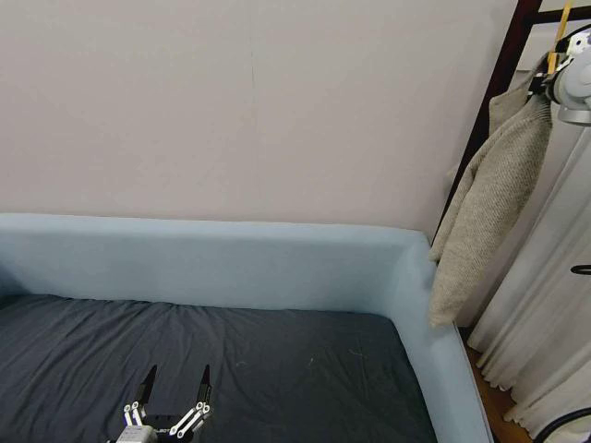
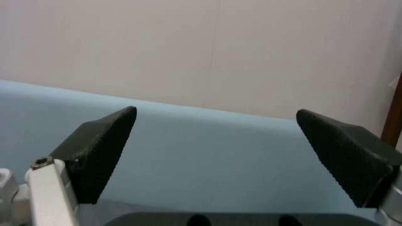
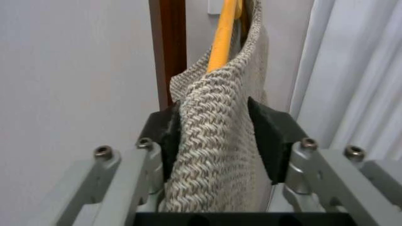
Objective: Pick up the clothes from the sofa and hang them on the clothes hanger.
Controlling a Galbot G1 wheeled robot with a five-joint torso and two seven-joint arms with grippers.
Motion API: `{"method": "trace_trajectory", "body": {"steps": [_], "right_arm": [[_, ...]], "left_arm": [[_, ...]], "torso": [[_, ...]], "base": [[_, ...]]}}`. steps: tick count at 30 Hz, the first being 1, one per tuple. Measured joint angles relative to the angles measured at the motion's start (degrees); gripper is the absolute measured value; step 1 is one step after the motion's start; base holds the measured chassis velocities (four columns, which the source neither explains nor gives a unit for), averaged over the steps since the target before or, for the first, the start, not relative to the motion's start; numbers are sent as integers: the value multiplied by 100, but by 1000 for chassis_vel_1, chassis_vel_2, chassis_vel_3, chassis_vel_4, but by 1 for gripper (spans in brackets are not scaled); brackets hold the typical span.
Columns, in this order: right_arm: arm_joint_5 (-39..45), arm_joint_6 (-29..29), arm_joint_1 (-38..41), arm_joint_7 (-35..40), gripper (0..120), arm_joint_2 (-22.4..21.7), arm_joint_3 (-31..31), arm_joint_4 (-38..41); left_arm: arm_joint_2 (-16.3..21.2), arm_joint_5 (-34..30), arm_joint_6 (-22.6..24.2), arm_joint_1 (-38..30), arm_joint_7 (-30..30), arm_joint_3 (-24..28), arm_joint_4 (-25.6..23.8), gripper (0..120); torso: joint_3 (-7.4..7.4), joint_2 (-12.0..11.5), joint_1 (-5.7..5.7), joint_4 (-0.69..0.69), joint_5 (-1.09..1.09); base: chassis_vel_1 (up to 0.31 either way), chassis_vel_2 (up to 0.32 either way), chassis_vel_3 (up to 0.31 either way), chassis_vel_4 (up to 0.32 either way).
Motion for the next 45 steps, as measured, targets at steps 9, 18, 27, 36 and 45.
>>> {"method": "trace_trajectory", "body": {"steps": [9,18,27,36,45], "right_arm": [[-910,1720,-1115,-1635,80,-800,610,1423],[-334,2978,-3116,-2471,100,-1482,1784,2952],[-43,3219,-4394,-2225,100,-1141,2003,4332],[-1918,3719,-6796,-2682,100,-524,2353,4436],[-4474,4600,-10398,-3397,100,677,4416,4600]], "left_arm": [[0,-1,0,0,-1,-1,0,100],[0,0,-1,-1,0,0,0,100],[0,0,0,0,0,0,0,100],[0,0,0,0,0,0,0,100],[1,0,0,-1,0,-2,0,100]], "torso": [[0,0,0,1,-2],[0,0,0,-2,3],[-1,0,0,3,-2],[1,-1,1,0,1],[0,0,1,-4,3]], "base": [[0,0,0,0],[0,0,0,0],[0,0,0,0],[0,0,0,0],[0,0,0,0]]}}
